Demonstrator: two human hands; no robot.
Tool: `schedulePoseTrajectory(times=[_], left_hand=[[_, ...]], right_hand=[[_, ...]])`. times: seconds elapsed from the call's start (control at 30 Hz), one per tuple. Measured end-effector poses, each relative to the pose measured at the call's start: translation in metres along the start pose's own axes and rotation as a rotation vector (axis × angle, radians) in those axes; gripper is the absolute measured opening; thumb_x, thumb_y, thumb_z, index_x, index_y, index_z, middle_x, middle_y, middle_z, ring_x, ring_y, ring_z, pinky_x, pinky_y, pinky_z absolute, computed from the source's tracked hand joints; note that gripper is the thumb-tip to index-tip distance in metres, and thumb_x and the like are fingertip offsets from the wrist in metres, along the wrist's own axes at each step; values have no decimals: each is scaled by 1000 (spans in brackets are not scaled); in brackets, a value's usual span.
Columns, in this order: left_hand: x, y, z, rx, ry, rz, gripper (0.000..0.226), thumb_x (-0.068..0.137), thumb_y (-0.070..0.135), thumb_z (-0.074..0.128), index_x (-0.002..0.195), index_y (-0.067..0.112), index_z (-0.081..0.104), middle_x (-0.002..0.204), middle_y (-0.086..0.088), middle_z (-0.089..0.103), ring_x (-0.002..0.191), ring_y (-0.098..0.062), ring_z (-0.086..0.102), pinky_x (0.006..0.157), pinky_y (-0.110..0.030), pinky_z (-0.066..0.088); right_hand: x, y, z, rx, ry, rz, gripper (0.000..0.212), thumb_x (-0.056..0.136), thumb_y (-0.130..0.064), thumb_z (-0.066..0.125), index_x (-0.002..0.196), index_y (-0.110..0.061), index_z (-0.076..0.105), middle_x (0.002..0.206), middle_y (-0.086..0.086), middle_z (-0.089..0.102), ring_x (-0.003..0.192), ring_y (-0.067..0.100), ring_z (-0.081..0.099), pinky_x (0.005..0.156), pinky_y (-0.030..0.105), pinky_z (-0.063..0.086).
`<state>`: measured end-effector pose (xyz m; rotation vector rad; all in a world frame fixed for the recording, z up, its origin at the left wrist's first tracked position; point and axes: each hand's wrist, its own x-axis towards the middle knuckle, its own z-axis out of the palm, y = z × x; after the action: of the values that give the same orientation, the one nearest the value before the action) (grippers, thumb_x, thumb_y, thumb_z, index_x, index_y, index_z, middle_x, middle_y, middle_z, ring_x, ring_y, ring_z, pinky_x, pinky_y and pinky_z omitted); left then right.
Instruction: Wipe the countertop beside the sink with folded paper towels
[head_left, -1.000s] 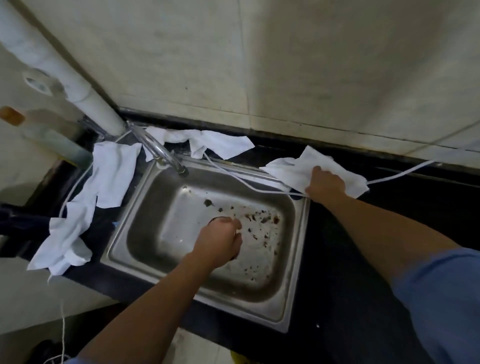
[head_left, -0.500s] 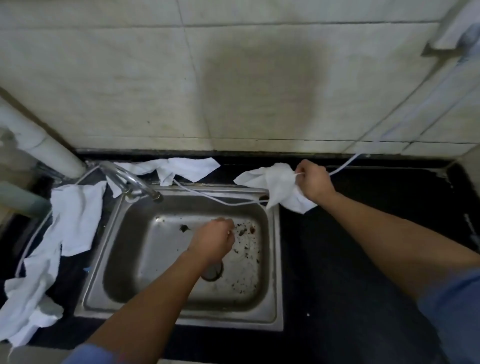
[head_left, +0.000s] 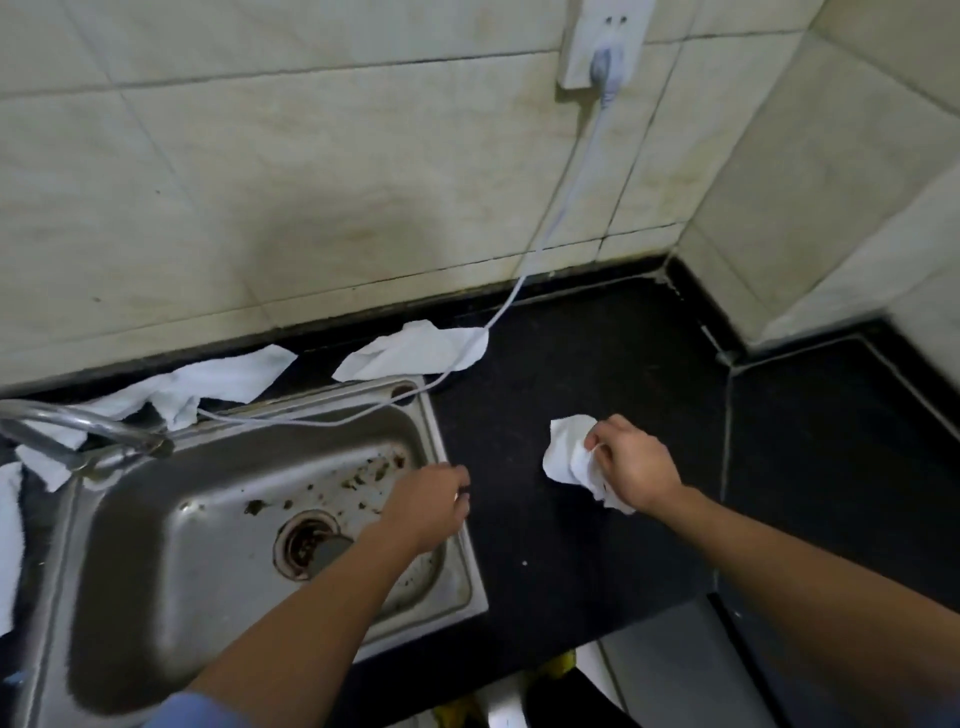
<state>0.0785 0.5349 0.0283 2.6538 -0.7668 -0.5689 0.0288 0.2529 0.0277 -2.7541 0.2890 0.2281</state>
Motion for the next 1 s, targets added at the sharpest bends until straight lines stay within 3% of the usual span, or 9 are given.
schedulePoseTrajectory(times=[0.17,0.27,0.4,0.5,0.57,0.67,0.77,0.87,1.0], left_hand=[[9,25,39,67,-121,-15,23,93,30,49,110,19,60,108,-4,62,97,-22,59,79,-33,48],[16,36,57,37,-200,-60,27,93,31,50,115,20,60,112,-4,64,102,-21,59,82,-32,48],[38,60,73,-133,-206,-229,26,91,31,56,112,16,63,106,-6,68,96,-21,63,83,-33,51],[61,79,84,-353,-143,-404,28,90,31,62,111,13,62,98,-8,68,88,-23,65,80,-34,53],[76,91,92,-510,-120,-507,26,87,30,66,107,14,60,89,-11,68,76,-26,67,69,-35,55],[93,105,100,-547,-47,-572,16,85,22,69,82,7,64,74,-10,67,64,-24,66,64,-37,57],[99,116,95,-530,66,-575,17,82,13,67,68,6,61,63,-3,59,58,-13,55,54,-27,47],[95,113,83,-631,189,-614,21,81,11,65,65,9,53,61,-1,53,56,-11,48,51,-23,37],[92,101,71,-731,260,-625,26,83,11,64,63,9,48,59,-3,44,56,-13,42,55,-27,35]], right_hand=[[-56,39,61,-75,-261,-48,34,92,-26,49,125,-28,57,140,-5,42,127,19,45,92,32,47],[-68,50,64,29,-283,-104,40,92,-38,54,132,-31,53,148,-8,36,136,15,35,101,32,42],[-60,78,45,270,-77,-13,29,94,-35,55,122,-26,62,121,-5,59,106,15,59,84,28,47],[-43,103,36,288,6,145,25,93,-25,57,116,-19,65,110,2,64,90,19,63,76,29,48],[-29,110,36,313,-41,198,32,91,-29,61,121,-19,61,111,2,64,91,18,63,78,30,49],[-7,105,42,368,-230,204,48,83,-37,66,128,-24,53,107,-4,63,91,15,61,76,29,49],[2,100,50,289,-382,126,33,80,-35,67,111,-26,60,95,-5,65,85,17,63,70,33,52],[-4,106,51,393,-360,154,12,81,-31,68,89,-23,66,83,-6,62,78,15,62,66,33,52],[-15,124,37,576,-229,260,9,77,-20,71,75,-17,63,75,-1,64,70,15,60,62,32,49]])
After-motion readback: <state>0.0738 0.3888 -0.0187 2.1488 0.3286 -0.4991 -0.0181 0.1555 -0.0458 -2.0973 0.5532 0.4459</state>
